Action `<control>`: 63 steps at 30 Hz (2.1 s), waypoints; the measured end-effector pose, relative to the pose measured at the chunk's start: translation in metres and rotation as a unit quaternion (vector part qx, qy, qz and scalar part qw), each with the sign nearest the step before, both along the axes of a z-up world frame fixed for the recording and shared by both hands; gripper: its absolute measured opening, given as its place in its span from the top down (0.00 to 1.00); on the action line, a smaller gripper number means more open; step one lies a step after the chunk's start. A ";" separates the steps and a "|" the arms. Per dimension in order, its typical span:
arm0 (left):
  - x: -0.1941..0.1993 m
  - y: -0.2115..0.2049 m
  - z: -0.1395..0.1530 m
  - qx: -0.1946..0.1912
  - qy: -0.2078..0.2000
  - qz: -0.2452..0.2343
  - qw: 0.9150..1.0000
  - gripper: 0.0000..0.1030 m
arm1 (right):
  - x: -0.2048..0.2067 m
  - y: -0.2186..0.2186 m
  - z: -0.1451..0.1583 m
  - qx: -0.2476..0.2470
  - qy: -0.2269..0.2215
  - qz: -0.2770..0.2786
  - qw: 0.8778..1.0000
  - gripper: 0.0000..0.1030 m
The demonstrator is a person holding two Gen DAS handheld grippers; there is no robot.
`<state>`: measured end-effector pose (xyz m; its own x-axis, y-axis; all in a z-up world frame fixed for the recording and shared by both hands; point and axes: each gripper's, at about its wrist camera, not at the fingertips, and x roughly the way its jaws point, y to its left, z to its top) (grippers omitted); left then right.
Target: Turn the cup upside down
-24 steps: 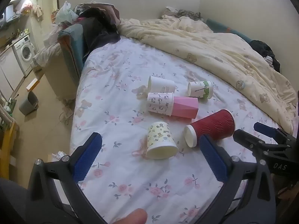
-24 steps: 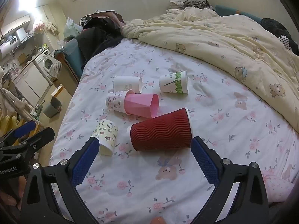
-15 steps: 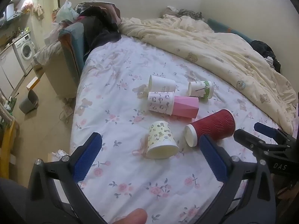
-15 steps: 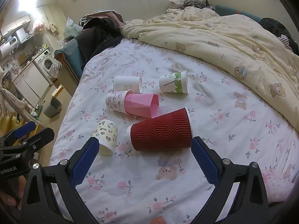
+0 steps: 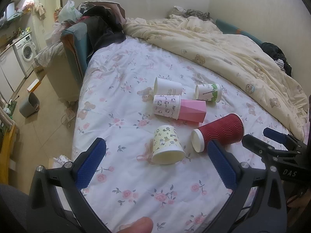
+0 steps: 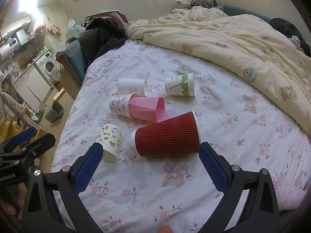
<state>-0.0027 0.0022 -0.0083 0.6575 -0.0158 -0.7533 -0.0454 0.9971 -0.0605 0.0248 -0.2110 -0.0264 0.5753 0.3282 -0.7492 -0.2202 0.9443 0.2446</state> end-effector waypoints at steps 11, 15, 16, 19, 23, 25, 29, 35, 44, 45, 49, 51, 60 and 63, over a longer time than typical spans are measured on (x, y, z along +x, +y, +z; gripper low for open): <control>-0.002 0.000 0.001 -0.004 0.002 0.000 1.000 0.00 | 0.002 0.001 0.000 -0.001 0.001 -0.001 1.000 0.02; -0.002 0.001 0.001 -0.006 0.003 -0.001 1.000 0.00 | 0.001 0.000 -0.001 -0.002 0.002 -0.001 1.000 0.02; -0.001 -0.001 0.003 -0.006 0.003 -0.001 1.000 0.00 | 0.001 0.000 -0.001 -0.003 0.003 -0.001 1.000 0.02; -0.001 -0.001 0.003 -0.007 0.004 0.000 1.000 0.00 | 0.001 -0.001 -0.003 -0.003 0.003 -0.001 1.000 0.02; -0.001 -0.001 0.002 -0.006 0.005 0.000 1.000 0.00 | 0.001 -0.001 -0.003 -0.002 0.006 -0.002 1.000 0.02; -0.001 -0.001 0.002 -0.006 0.004 0.000 1.000 0.00 | 0.002 -0.001 -0.003 -0.003 0.005 -0.002 1.000 0.02; -0.001 -0.002 0.001 -0.007 0.007 0.002 1.000 0.00 | 0.001 -0.002 -0.003 -0.002 0.005 -0.001 1.000 0.02; 0.001 -0.001 0.001 -0.007 0.007 0.001 1.000 0.00 | 0.002 -0.001 -0.003 -0.002 0.005 -0.002 1.000 0.02; 0.000 -0.001 0.000 -0.006 0.007 0.001 1.000 0.00 | 0.002 -0.003 -0.002 0.000 0.008 -0.005 1.000 0.02; 0.001 -0.001 0.001 -0.006 0.007 0.002 1.000 0.00 | 0.002 -0.004 -0.002 0.000 0.007 -0.005 1.000 0.02; 0.001 -0.001 0.001 -0.007 0.007 0.002 1.000 0.00 | 0.001 -0.004 -0.001 0.000 0.006 -0.006 1.000 0.02; 0.001 -0.001 0.001 -0.007 0.007 0.002 1.000 0.00 | 0.001 -0.004 -0.001 0.000 0.006 -0.005 1.000 0.02; 0.001 0.002 -0.002 -0.008 0.009 0.003 1.000 0.00 | 0.001 -0.004 -0.001 0.000 0.007 -0.006 1.000 0.02; 0.001 0.002 -0.002 -0.008 0.010 0.003 1.000 0.00 | 0.001 -0.004 -0.001 0.001 0.006 -0.006 1.000 0.02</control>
<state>-0.0018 0.0042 -0.0098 0.6431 -0.0247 -0.7654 -0.0523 0.9957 -0.0760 0.0255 -0.2150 -0.0272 0.5697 0.3220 -0.7562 -0.2055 0.9467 0.2482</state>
